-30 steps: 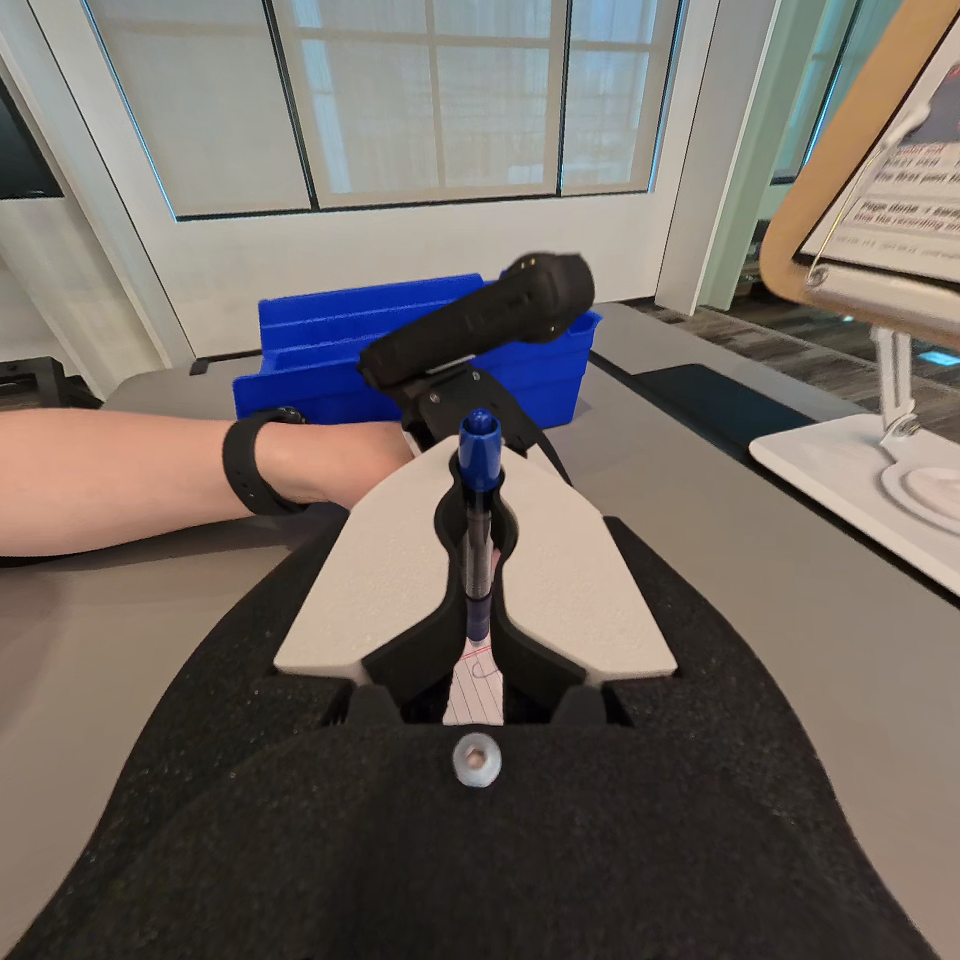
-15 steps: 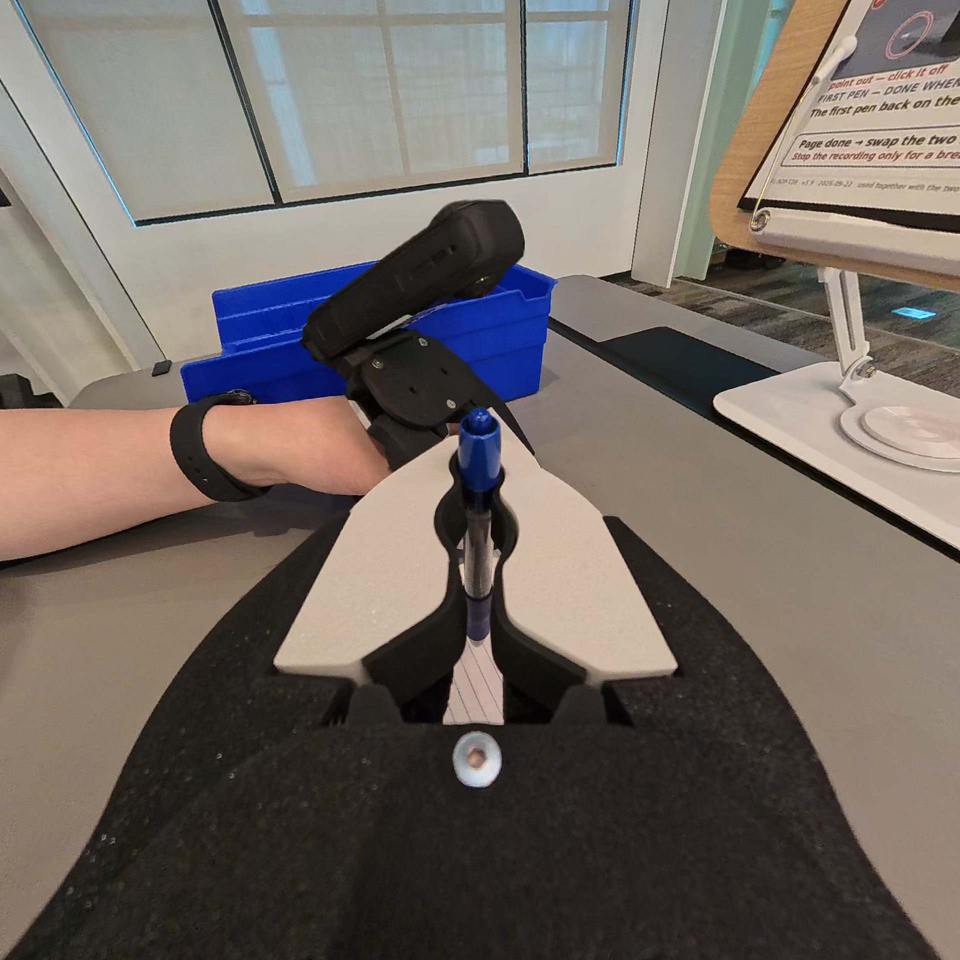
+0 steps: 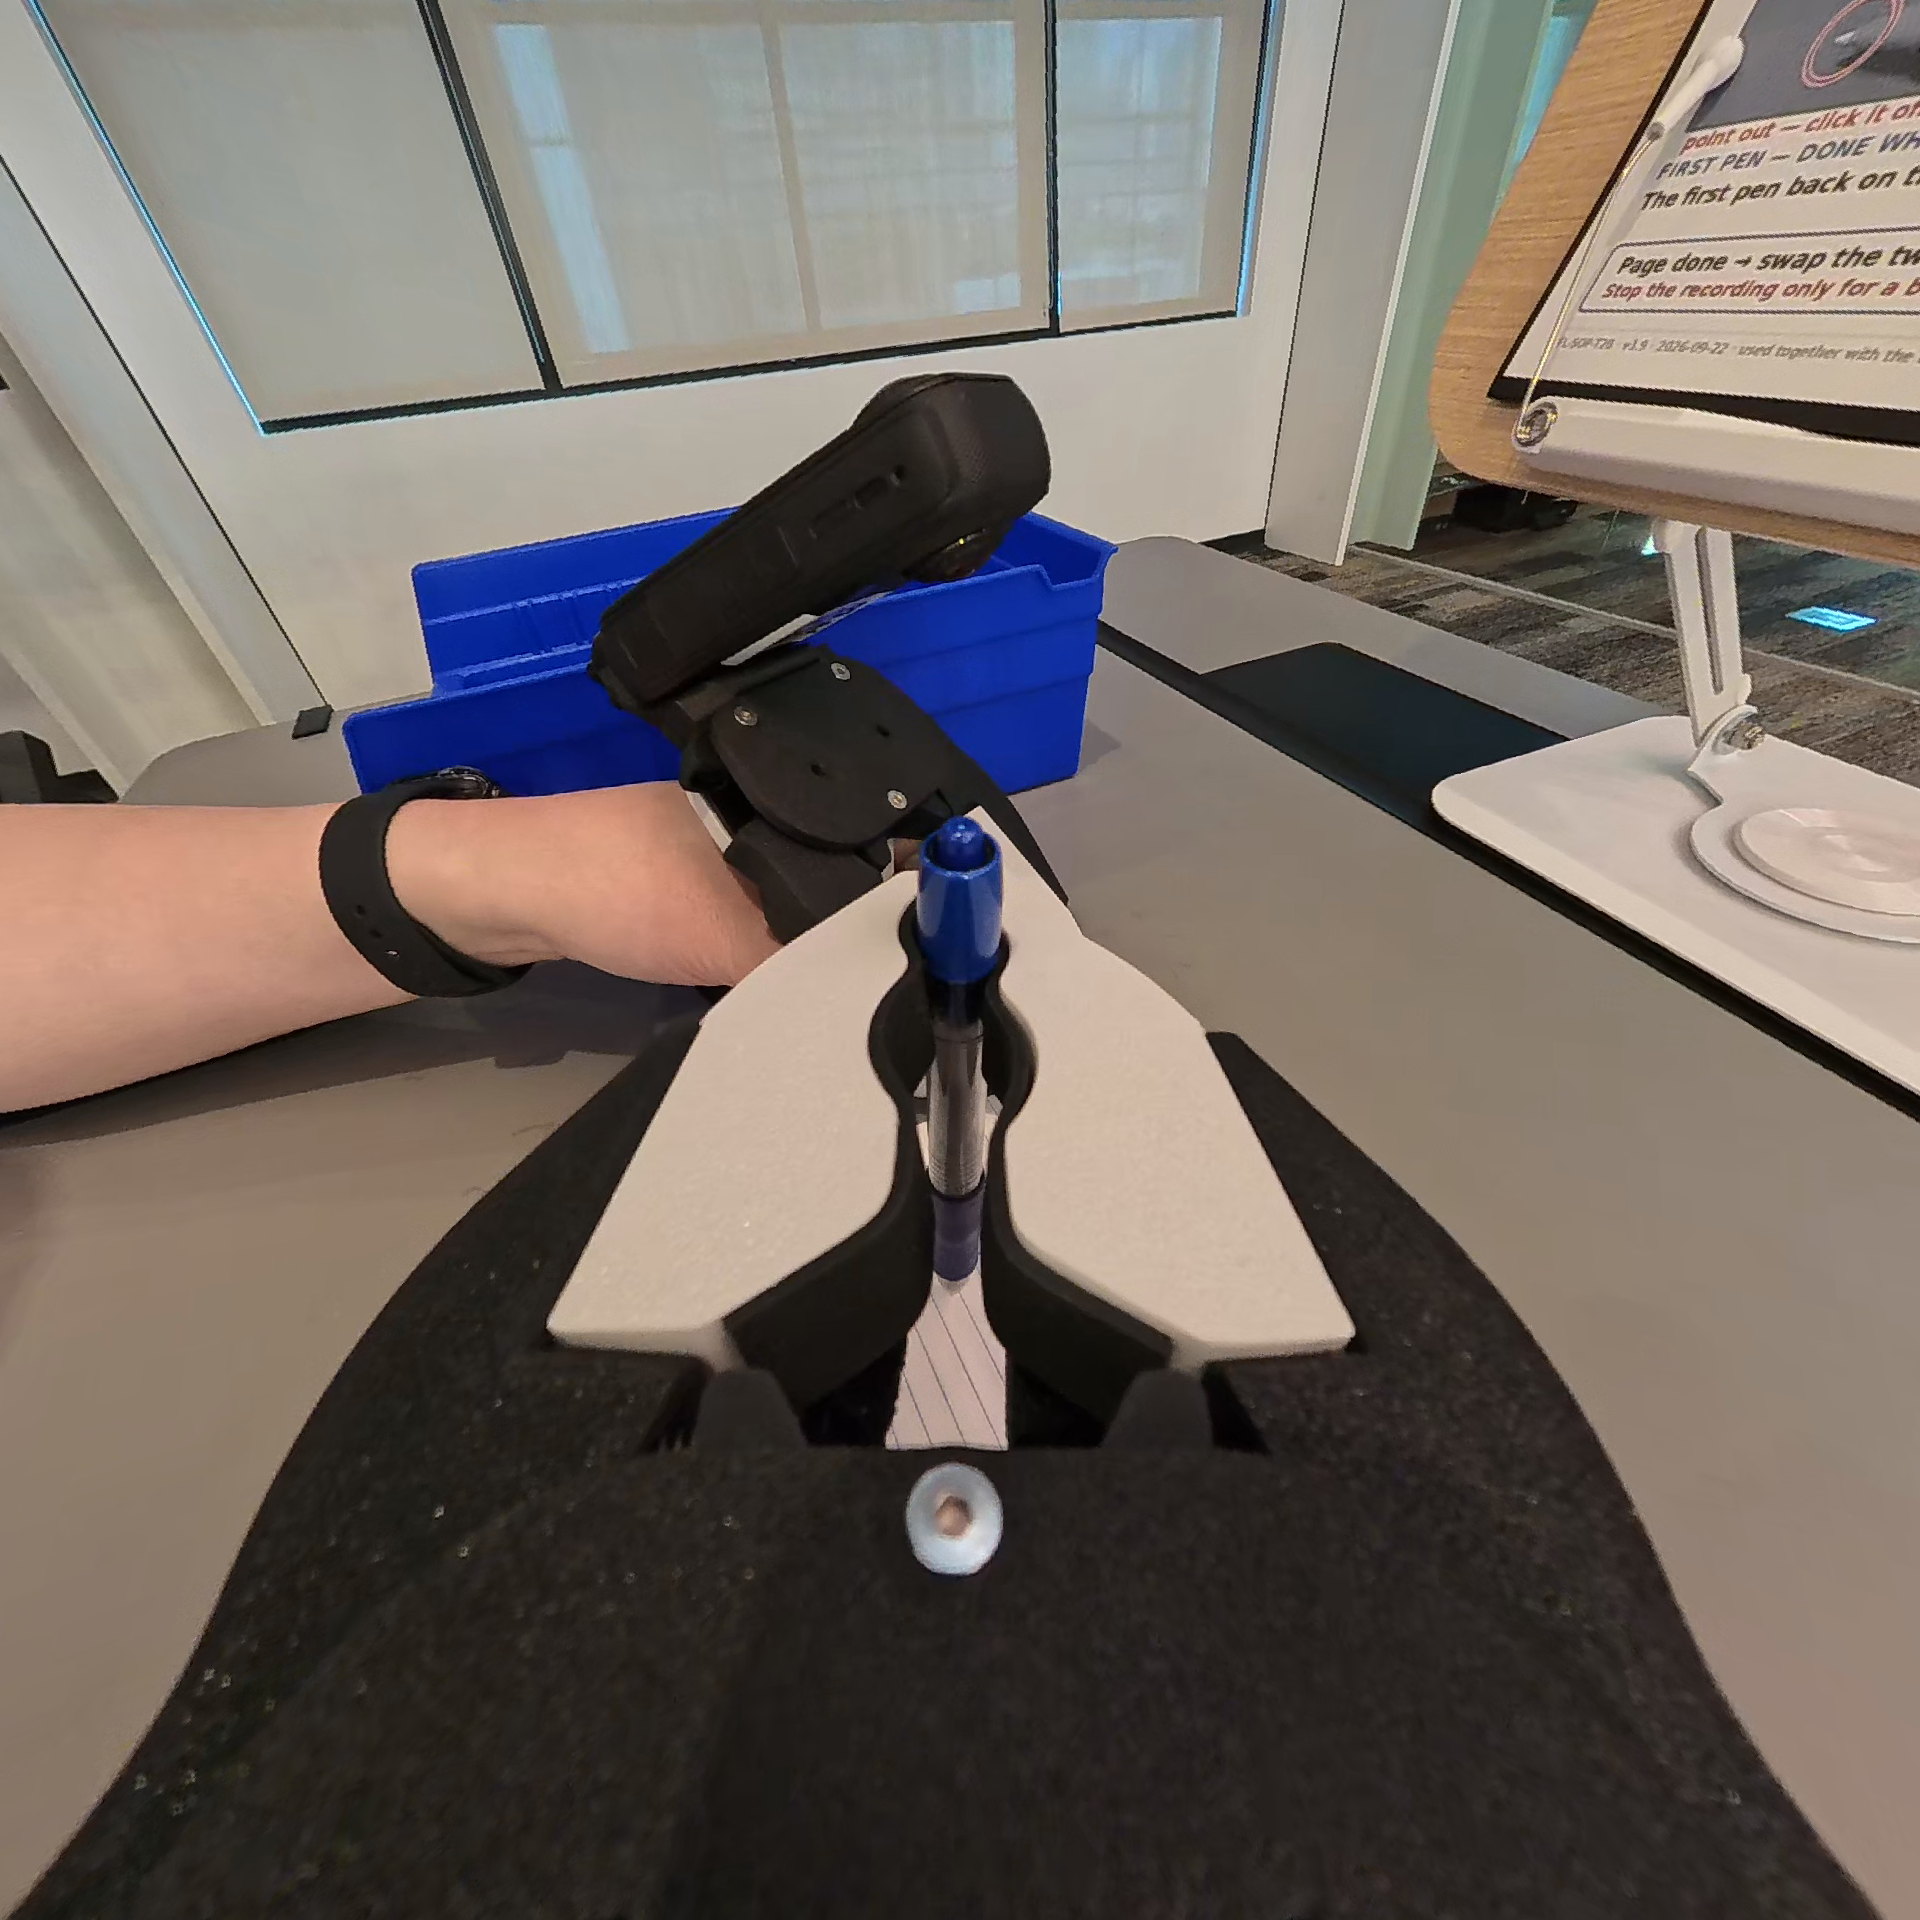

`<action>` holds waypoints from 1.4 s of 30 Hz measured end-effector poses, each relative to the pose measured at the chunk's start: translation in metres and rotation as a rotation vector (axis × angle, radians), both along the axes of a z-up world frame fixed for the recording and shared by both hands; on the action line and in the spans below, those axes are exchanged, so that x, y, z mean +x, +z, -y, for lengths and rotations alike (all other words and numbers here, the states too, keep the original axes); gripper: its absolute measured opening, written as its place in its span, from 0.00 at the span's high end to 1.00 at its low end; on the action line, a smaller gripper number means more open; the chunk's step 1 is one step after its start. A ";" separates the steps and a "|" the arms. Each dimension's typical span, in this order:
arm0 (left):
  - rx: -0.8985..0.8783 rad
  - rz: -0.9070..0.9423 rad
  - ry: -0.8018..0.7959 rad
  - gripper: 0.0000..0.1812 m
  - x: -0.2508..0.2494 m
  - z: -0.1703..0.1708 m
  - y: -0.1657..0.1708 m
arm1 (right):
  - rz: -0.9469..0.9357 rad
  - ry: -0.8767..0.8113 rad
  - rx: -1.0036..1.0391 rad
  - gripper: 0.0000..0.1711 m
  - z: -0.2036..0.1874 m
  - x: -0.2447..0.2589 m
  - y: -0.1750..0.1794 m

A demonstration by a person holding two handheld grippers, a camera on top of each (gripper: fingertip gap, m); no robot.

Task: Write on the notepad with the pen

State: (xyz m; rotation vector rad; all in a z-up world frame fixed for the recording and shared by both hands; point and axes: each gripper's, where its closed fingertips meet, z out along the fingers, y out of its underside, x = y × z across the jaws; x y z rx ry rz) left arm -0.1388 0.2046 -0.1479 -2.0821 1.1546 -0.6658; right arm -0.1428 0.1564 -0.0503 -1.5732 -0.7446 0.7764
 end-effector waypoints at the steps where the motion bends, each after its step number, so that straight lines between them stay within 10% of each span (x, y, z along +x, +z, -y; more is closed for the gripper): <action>1: 0.000 0.000 0.000 1.00 0.000 0.000 0.000 | 0.000 0.002 -0.001 0.98 0.000 0.000 0.000; 42: -0.001 0.001 0.000 1.00 0.000 0.000 0.000 | 0.003 -0.007 0.061 0.98 0.023 0.005 0.009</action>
